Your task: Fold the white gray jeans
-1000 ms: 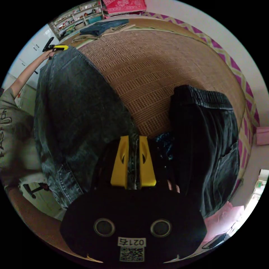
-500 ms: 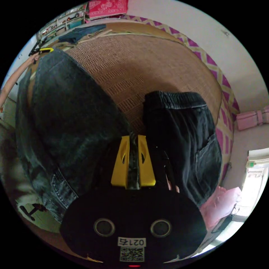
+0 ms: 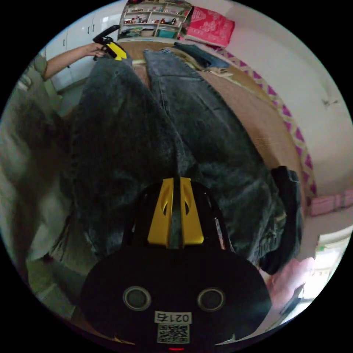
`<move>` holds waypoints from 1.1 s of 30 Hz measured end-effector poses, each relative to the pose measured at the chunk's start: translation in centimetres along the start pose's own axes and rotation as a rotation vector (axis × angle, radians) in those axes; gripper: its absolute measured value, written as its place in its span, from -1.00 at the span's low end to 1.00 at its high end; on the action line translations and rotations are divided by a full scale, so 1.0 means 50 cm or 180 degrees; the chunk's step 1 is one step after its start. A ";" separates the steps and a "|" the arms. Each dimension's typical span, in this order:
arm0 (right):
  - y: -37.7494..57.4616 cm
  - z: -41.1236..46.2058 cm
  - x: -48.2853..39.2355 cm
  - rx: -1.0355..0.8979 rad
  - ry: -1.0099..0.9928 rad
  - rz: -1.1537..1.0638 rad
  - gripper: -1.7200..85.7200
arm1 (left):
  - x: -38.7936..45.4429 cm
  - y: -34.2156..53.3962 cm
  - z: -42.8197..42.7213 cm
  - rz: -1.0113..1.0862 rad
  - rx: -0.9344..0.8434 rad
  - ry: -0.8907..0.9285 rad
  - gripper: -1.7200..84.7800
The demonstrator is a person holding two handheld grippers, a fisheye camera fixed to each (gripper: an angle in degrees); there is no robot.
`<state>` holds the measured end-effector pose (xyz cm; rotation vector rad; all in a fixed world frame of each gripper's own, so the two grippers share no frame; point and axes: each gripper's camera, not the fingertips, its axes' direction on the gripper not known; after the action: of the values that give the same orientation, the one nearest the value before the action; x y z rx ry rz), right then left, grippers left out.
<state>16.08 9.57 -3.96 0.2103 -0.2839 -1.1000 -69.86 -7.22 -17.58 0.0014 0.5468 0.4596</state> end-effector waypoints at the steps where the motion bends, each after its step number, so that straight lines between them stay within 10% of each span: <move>1: 0.000 0.001 -0.016 -0.0007 0.0123 0.0041 -0.92 | -0.002 0.011 -0.008 -0.0086 0.0091 -0.0047 -0.81; 12: 0.014 0.019 -0.088 -0.0074 0.0435 0.1387 -0.96 | -0.077 0.191 -0.099 -0.1656 0.0751 -0.0737 -0.78; 20: 0.048 0.016 -0.062 -0.0018 0.0116 0.1586 -0.93 | -0.093 0.184 -0.079 -0.1317 0.0383 -0.0654 -0.88; 26: 0.106 -0.068 -0.033 0.0445 0.0114 0.1971 -0.81 | -0.115 0.190 -0.173 -0.1333 0.1103 -0.0376 -0.94; 33: 0.151 -0.019 -0.023 0.0030 -0.0227 0.1901 -0.80 | -0.157 0.234 -0.096 -0.1516 0.0338 -0.0384 -0.90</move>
<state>22.29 13.97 -2.70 0.0835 -0.3853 -0.5151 -83.14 -0.57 -16.30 0.0004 0.4341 -0.0341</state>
